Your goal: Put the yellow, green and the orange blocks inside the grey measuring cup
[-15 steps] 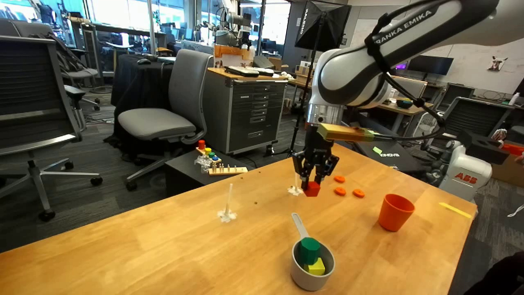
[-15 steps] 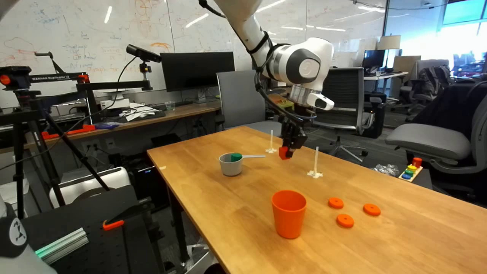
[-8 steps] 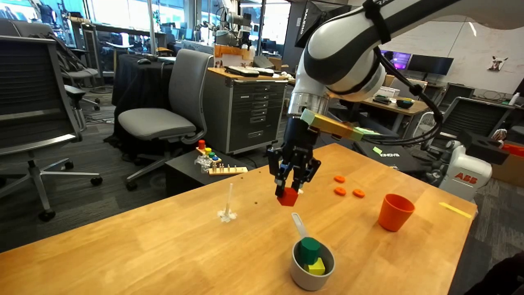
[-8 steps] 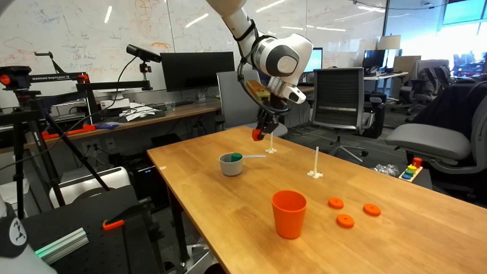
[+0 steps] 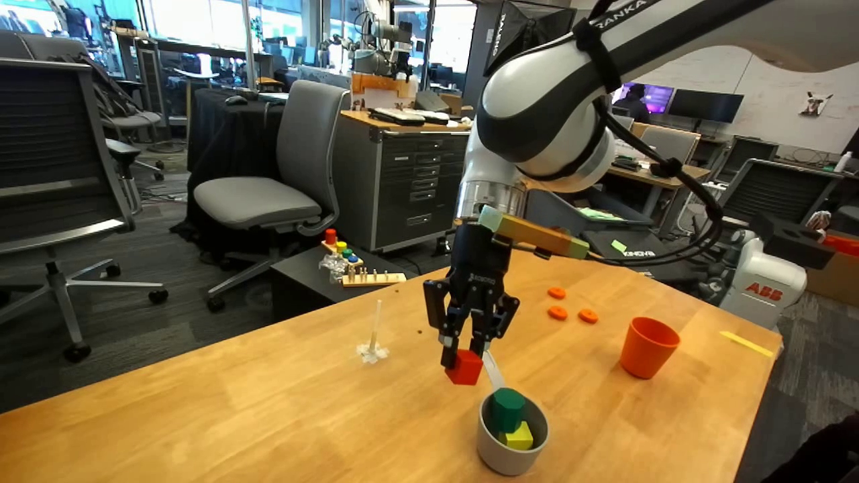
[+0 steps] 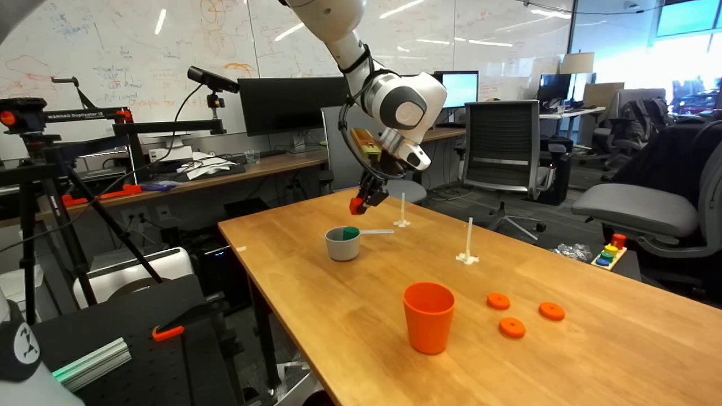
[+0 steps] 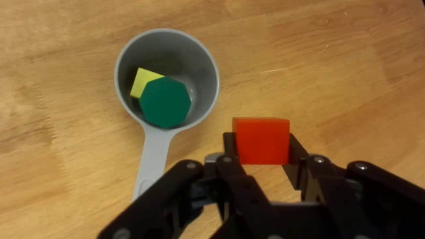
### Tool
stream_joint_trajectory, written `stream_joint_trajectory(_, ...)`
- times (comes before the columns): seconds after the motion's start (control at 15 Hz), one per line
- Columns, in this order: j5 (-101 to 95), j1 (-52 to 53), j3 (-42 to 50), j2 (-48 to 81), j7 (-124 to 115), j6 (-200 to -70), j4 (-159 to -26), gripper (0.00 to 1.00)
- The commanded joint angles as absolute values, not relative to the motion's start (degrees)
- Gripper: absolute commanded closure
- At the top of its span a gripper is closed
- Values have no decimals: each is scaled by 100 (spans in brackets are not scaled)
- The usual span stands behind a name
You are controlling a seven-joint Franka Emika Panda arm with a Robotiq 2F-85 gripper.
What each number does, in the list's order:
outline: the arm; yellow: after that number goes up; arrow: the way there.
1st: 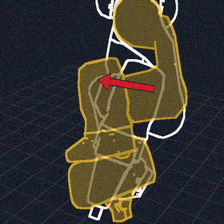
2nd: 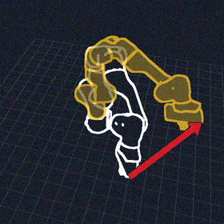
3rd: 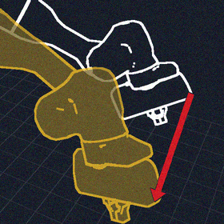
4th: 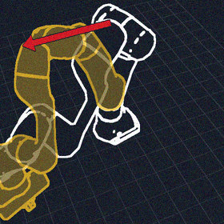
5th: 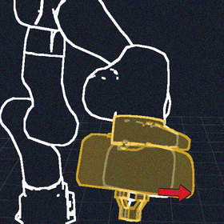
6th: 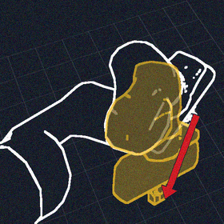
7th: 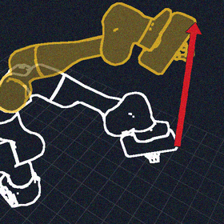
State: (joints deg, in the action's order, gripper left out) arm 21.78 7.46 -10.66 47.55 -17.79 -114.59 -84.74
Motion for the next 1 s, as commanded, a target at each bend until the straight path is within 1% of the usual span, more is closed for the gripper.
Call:
stream_joint_trajectory(0.0, 2311, 766, -1015, 4832, -1916, -10989, -8117, 88)
stream_joint_trajectory(0.33, 2291, 810, -935, 4847, -2094, -10851, -7988, 88)
stream_joint_trajectory(0.6, 2356, 815, -988, 4370, -1885, -11627, -8547, 88)
stream_joint_trajectory(0.73, 2172, 907, -952, 4248, -1885, -11625, -8615, 88)
stream_joint_trajectory(0.93, 2233, 818, -958, 3726, -1747, -11642, -9393, 88)
